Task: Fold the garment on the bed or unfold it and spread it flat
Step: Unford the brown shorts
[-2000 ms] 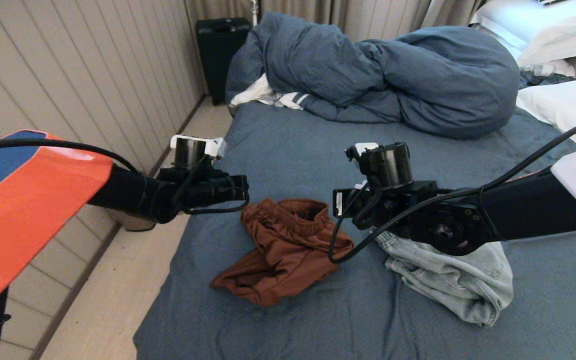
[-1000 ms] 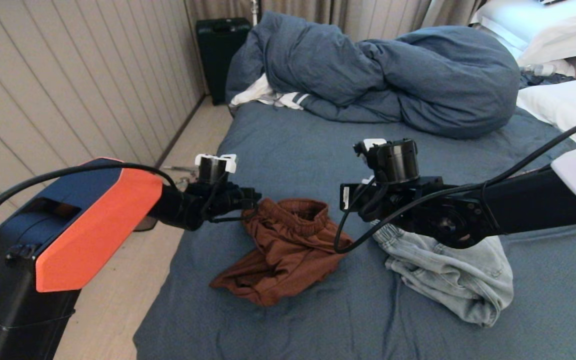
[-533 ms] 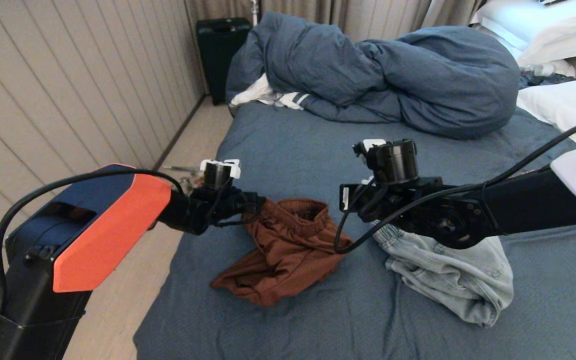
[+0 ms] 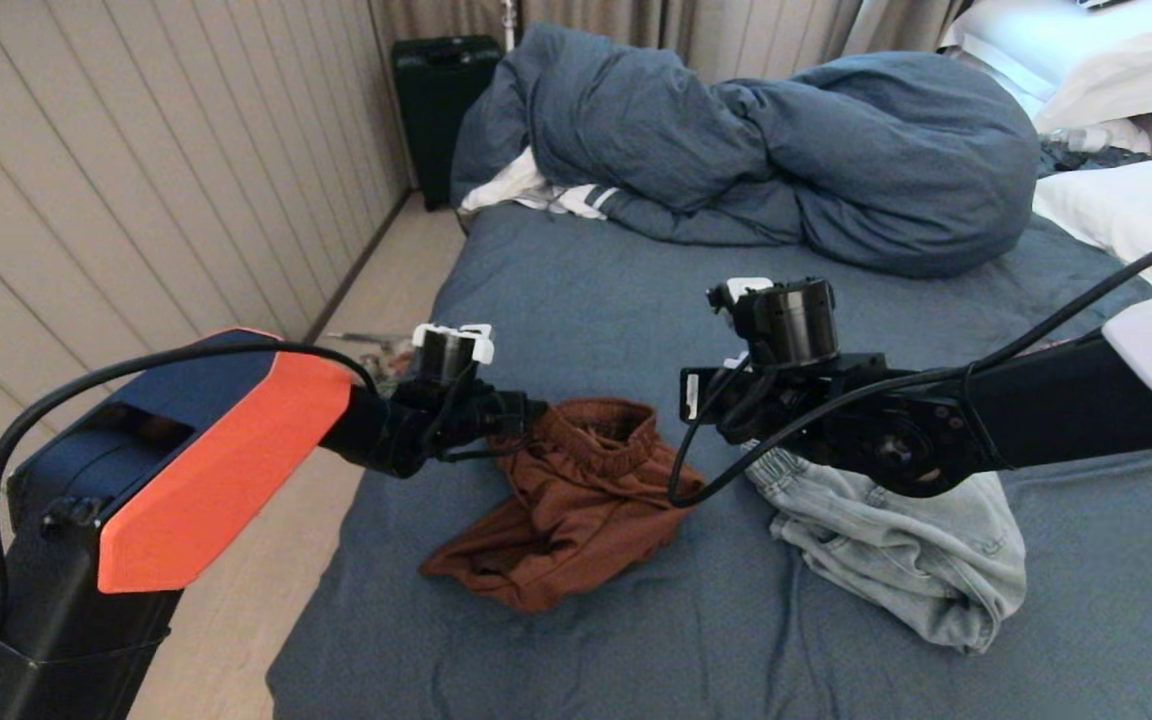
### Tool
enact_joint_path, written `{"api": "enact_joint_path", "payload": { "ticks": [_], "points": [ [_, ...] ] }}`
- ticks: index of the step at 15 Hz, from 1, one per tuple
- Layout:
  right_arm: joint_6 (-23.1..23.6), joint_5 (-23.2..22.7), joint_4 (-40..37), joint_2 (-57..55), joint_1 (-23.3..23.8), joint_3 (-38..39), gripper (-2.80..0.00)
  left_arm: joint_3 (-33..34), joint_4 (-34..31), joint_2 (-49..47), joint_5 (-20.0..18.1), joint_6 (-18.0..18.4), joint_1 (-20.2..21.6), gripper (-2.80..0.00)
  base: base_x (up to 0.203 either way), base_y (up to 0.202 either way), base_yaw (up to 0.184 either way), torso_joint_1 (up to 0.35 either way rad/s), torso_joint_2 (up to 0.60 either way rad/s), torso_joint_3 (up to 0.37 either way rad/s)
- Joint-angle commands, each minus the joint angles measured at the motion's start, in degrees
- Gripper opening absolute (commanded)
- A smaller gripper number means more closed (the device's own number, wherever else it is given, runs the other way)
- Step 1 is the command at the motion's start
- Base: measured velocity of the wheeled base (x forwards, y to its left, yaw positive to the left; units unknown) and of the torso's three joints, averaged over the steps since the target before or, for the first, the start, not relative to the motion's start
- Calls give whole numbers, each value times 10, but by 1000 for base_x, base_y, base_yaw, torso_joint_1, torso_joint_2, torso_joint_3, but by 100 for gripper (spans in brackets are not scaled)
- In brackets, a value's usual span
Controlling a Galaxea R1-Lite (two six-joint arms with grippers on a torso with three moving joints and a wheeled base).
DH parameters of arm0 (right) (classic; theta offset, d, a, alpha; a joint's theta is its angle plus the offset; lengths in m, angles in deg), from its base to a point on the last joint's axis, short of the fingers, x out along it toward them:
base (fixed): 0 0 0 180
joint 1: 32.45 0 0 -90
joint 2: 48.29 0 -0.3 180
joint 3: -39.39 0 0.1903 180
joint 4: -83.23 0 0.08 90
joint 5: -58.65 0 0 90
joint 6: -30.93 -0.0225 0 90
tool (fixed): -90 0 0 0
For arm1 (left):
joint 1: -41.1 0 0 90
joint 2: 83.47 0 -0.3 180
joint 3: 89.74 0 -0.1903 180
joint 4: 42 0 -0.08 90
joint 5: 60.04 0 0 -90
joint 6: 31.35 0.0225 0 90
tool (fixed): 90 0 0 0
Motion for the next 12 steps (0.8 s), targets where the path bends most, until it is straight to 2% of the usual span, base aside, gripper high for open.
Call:
{"api": "enact_joint_path", "payload": {
  "ticks": [1, 12],
  "points": [
    [0, 2, 1, 1, 0, -1, -280, 4, 0, 15, 0, -4, -1, 0, 0, 0, 0, 0, 0, 0],
    [0, 1, 1, 0, 0, 0, -280, 6, -8, -6, -6, -12, -11, 0, 0, 0, 0, 0, 0, 0]
  ]
}}
